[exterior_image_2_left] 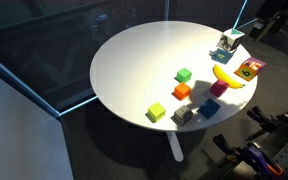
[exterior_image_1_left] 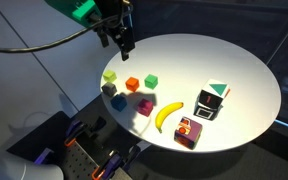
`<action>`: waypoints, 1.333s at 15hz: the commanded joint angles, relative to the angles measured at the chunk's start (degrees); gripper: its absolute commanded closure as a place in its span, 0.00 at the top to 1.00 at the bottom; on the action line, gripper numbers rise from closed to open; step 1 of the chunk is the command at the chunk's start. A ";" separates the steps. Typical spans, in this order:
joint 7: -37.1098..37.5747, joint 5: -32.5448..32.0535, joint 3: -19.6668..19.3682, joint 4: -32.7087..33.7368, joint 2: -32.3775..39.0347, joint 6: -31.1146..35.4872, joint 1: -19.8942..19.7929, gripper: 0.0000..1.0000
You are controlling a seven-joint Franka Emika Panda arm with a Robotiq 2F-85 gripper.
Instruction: Put the pink block on the orange block
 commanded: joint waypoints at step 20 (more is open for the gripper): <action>7.24 -11.21 -1.04 13.50 29.43 13.69 -5.78 1.00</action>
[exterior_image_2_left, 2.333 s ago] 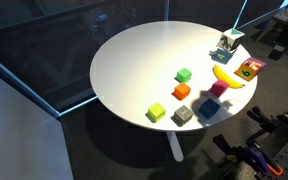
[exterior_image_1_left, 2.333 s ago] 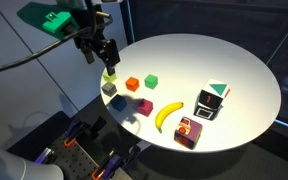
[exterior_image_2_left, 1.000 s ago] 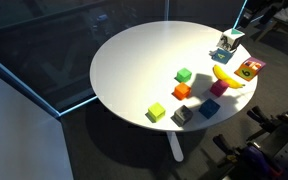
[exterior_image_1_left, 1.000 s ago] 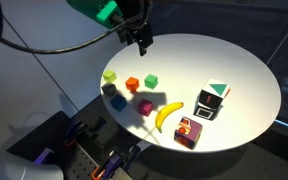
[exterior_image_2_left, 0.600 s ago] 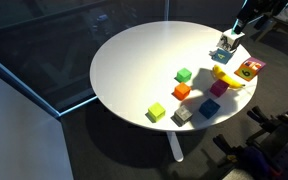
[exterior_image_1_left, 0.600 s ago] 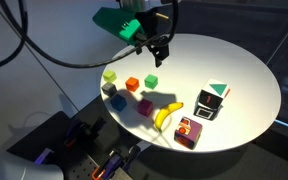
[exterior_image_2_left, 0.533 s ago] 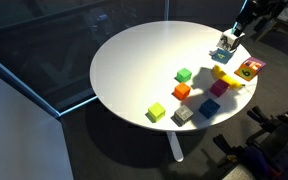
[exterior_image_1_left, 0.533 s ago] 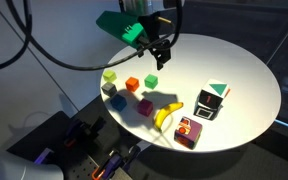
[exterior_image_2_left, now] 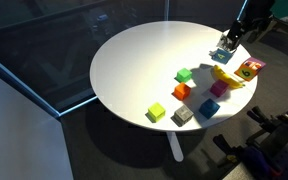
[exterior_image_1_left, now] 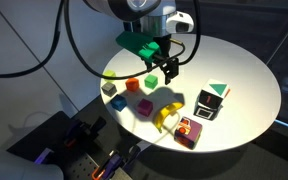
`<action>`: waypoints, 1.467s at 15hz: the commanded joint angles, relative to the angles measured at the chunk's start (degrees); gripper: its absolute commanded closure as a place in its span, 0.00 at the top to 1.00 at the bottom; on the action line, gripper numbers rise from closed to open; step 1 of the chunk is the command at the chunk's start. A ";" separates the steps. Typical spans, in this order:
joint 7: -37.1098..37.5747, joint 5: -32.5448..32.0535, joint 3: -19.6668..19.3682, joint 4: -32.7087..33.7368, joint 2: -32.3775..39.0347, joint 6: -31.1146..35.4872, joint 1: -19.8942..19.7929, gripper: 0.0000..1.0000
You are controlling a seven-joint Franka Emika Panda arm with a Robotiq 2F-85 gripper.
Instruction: Put the pink block on the orange block
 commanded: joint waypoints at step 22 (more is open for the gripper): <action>6.28 -5.31 -0.35 6.55 7.31 0.05 0.12 1.00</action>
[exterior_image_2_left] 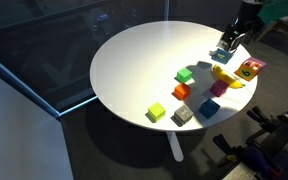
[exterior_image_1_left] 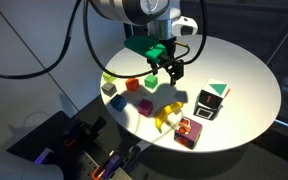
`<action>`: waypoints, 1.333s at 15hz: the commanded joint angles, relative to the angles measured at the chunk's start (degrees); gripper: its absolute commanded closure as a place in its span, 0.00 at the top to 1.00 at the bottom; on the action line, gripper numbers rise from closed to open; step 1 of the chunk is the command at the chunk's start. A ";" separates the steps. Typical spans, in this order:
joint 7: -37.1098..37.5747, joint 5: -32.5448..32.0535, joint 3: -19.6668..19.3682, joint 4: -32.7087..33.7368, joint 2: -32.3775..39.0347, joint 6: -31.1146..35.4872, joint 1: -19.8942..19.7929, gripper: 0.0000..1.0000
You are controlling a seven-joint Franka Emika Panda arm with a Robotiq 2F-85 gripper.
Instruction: Put the pink block on the orange block
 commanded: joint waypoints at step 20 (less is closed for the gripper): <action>-12.59 -2.20 3.22 -7.87 4.75 14.41 0.76 1.00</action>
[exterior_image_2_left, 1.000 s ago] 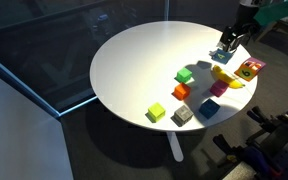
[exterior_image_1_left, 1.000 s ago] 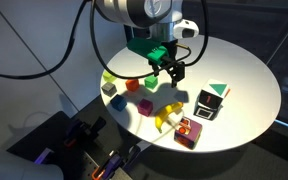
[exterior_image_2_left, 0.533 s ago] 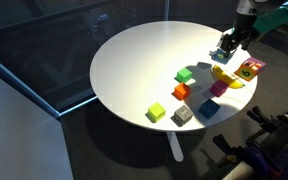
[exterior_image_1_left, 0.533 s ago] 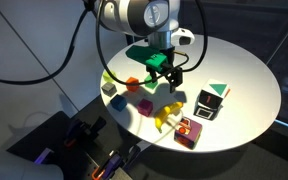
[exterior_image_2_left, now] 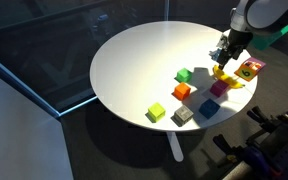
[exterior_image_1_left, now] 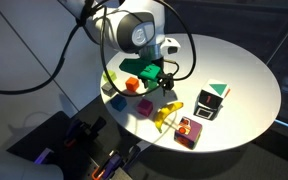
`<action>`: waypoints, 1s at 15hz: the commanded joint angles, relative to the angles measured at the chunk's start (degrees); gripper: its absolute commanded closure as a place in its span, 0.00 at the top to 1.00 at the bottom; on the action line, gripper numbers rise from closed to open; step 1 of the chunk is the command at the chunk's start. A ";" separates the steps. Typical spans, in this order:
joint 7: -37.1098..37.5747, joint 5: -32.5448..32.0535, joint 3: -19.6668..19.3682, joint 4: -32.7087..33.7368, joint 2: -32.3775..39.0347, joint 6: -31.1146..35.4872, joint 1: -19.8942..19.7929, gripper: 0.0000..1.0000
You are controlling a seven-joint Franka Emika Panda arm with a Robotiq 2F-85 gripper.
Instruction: Put the pink block on the orange block
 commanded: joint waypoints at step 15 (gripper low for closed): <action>-4.44 4.25 2.82 -9.63 2.79 17.38 -0.40 1.00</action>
